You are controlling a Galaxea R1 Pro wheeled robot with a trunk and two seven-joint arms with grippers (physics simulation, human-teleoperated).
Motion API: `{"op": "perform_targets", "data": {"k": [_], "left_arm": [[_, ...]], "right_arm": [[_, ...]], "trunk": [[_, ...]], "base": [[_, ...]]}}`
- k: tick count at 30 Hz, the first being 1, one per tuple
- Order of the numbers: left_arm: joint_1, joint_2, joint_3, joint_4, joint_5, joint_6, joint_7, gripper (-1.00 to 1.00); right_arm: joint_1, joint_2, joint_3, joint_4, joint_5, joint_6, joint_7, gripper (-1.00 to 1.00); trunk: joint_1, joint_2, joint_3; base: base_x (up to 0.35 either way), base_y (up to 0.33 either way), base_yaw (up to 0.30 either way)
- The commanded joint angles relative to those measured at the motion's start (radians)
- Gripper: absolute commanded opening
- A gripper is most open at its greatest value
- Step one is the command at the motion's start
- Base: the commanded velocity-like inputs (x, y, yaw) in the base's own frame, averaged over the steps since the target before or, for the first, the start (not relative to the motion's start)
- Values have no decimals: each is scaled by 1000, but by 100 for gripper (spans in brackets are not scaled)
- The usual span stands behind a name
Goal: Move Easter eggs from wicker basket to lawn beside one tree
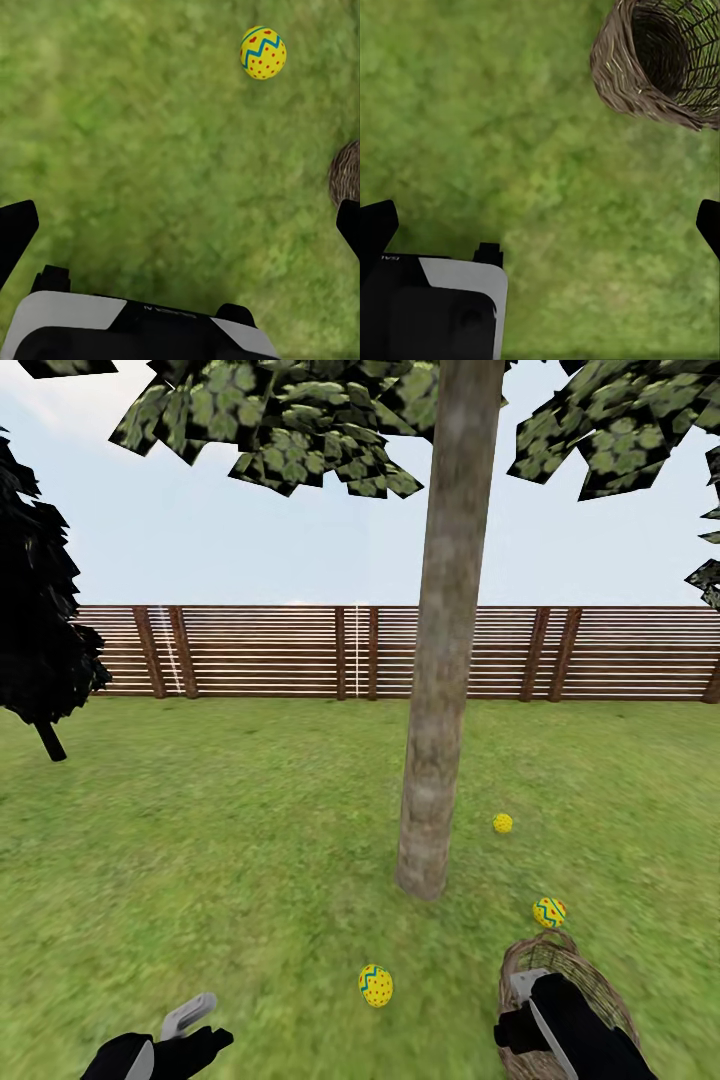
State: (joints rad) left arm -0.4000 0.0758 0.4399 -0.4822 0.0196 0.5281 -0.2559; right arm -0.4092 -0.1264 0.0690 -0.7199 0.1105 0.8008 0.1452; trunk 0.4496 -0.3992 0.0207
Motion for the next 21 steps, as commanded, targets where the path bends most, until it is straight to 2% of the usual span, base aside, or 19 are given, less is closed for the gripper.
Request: {"op": "perform_targets", "data": {"k": [1,21], "left_arm": [[0,-1,6,-1,2,7,-3,100],[0,-2,5,-1,2,7,-3,100]], "right_arm": [[0,-1,3,-1,11,4,8,100],[0,-1,2,-1,11,3,8,100]], "trunk": [[0,-1,0],[0,-1,0]], "base": [[-1,0,0],[0,0,0]]}}
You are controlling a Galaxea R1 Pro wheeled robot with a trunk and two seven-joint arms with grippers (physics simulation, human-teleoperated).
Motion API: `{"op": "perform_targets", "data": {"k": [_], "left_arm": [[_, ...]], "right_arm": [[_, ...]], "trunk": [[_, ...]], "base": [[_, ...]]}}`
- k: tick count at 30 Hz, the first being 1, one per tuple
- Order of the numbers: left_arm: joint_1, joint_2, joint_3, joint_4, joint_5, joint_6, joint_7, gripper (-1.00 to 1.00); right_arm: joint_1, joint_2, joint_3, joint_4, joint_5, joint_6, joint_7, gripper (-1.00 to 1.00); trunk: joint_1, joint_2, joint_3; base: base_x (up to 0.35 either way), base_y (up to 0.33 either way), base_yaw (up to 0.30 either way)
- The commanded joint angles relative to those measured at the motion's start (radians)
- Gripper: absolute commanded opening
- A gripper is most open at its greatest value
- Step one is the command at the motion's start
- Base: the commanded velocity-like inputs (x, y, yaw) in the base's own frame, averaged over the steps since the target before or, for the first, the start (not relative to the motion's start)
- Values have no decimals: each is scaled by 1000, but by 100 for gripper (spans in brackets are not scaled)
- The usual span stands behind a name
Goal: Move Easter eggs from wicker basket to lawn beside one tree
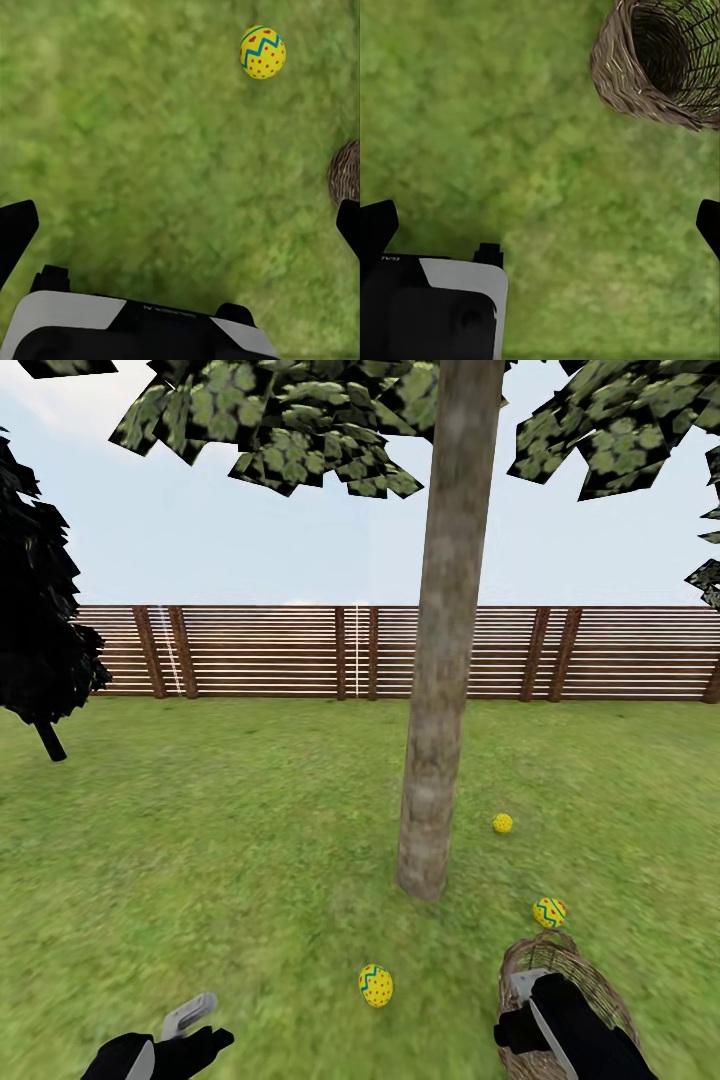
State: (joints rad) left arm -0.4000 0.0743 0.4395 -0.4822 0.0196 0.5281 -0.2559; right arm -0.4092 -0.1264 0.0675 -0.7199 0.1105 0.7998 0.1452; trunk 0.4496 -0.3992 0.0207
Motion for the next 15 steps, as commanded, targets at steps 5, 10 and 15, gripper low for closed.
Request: {"op": "perform_targets", "data": {"k": [5,10,15], "left_arm": [[0,-1,5,13,2,7,-3,100],[0,0,6,20,2,7,-3,100],[0,-1,6,20,2,7,-2,100]], "right_arm": [[0,-1,3,-1,11,4,8,100],[0,-1,4,-1,11,4,8,100],[0,-1,4,-1,11,4,8,100]], "trunk": [[0,-1,0],[0,-1,0],[0,-1,0]], "base": [[0,0,0],[0,0,0],[0,0,0]]}}
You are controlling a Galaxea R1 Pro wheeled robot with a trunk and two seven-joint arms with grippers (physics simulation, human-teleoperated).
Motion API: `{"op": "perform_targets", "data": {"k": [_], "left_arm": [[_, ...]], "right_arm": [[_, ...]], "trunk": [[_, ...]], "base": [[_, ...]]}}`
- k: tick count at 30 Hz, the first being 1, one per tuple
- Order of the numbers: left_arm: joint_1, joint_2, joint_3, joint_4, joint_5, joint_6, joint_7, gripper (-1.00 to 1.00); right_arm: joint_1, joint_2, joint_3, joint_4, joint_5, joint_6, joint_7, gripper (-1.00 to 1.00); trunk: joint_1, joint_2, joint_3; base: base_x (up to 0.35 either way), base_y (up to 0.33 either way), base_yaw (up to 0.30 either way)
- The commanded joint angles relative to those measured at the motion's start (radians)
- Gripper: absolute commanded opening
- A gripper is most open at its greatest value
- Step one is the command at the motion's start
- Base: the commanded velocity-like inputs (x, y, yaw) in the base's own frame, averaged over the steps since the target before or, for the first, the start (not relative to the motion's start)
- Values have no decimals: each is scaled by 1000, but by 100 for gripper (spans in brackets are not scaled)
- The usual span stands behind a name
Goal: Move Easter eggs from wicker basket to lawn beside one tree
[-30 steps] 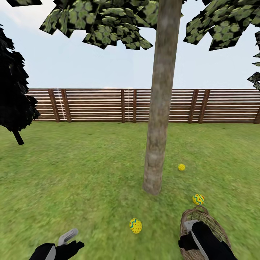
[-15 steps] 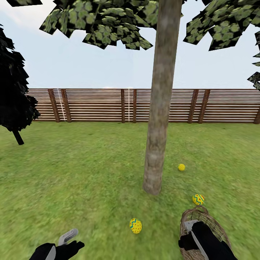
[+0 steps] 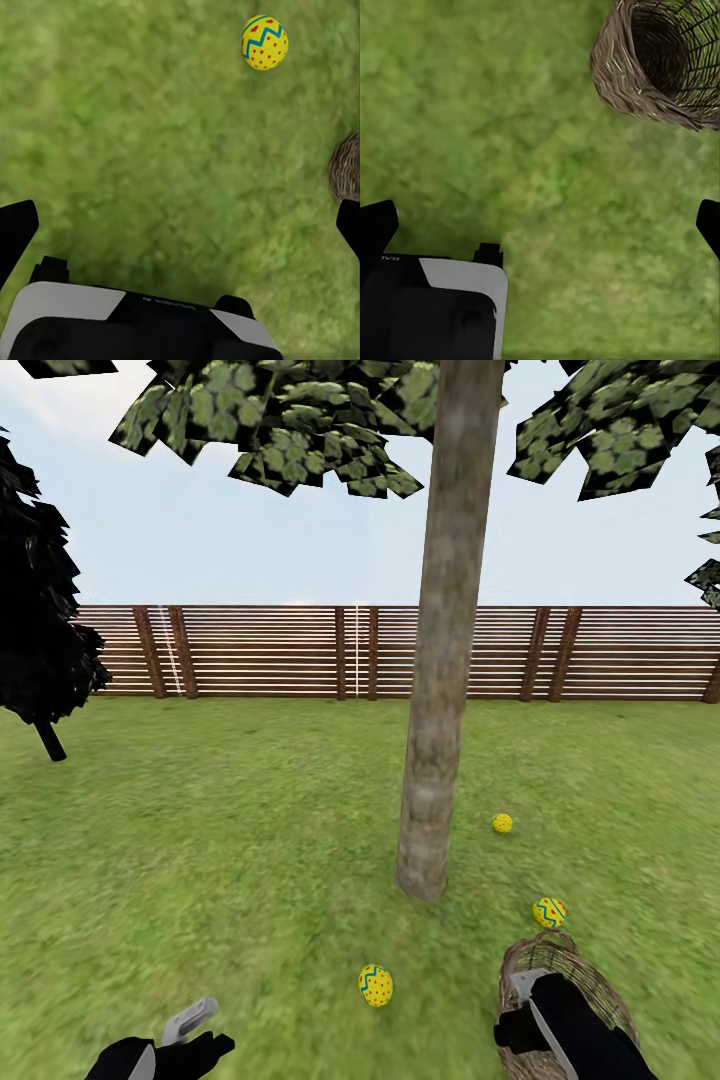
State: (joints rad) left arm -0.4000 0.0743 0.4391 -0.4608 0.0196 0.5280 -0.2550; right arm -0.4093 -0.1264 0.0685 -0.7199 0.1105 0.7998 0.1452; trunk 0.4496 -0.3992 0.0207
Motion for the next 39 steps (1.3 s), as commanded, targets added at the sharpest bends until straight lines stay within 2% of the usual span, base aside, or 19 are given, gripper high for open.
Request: {"op": "perform_targets", "data": {"k": [1,39], "left_arm": [[0,-1,6,-1,2,7,-3,100],[0,-7,6,5,2,6,-4,100]], "right_arm": [[0,-1,3,-1,11,4,8,100],[0,-1,2,-1,11,4,8,100]], "trunk": [[0,-1,0],[0,-1,0]], "base": [[0,0,0],[0,0,0]]}}
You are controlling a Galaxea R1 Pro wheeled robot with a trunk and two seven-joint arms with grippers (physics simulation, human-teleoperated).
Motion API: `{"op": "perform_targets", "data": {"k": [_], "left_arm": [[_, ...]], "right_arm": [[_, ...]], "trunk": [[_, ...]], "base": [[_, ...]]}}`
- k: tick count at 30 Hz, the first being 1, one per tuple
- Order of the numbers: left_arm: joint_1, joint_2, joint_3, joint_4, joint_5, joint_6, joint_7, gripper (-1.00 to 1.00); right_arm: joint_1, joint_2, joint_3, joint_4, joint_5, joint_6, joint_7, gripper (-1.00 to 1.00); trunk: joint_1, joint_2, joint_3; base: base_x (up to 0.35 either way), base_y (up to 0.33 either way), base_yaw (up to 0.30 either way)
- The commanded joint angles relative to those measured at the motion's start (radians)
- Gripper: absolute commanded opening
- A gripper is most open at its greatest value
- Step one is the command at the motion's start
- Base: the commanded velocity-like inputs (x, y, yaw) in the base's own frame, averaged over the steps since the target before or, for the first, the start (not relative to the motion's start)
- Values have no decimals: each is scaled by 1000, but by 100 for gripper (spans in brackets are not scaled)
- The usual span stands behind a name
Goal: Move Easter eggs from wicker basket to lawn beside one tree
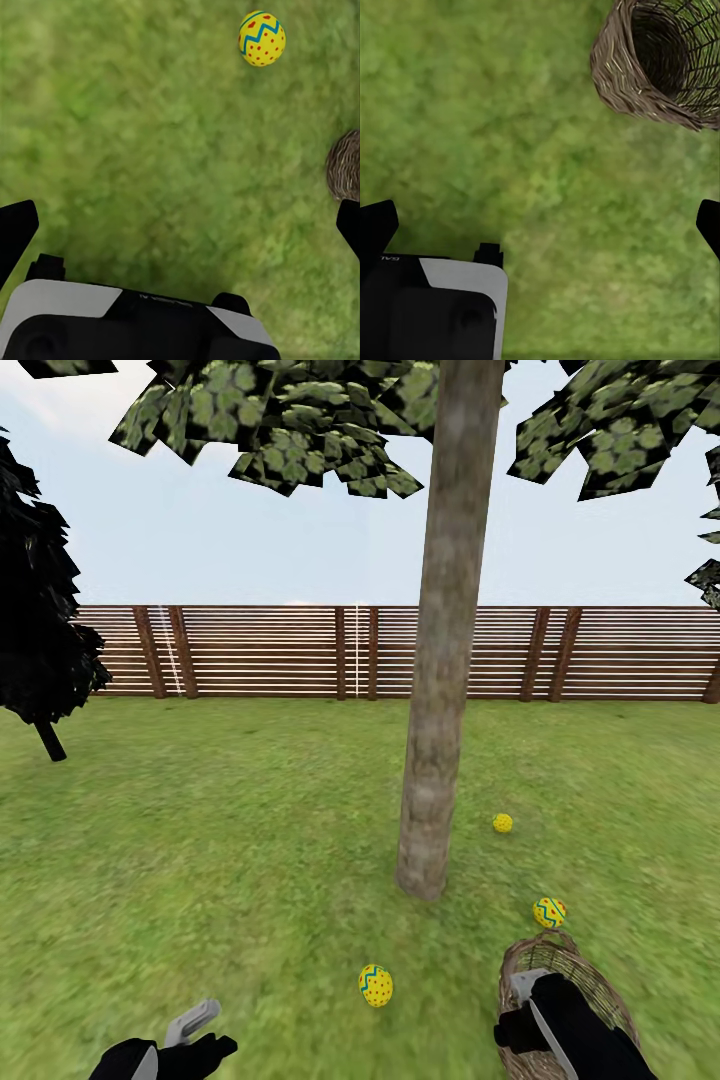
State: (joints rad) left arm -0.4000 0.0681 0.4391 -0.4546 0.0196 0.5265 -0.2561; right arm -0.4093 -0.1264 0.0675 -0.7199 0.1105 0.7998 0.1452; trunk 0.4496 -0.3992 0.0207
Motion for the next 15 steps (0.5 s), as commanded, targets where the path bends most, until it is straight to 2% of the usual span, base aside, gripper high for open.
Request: {"op": "perform_targets", "data": {"k": [1,15], "left_arm": [[0,-1,6,-1,2,7,-3,100],[0,-2,7,-1,2,7,-3,100]], "right_arm": [[0,-1,4,-1,11,4,8,100],[0,1,6,-1,11,4,8,100]], "trunk": [[0,-1,0],[0,-1,0]], "base": [[0,0,0],[0,0,0]]}}
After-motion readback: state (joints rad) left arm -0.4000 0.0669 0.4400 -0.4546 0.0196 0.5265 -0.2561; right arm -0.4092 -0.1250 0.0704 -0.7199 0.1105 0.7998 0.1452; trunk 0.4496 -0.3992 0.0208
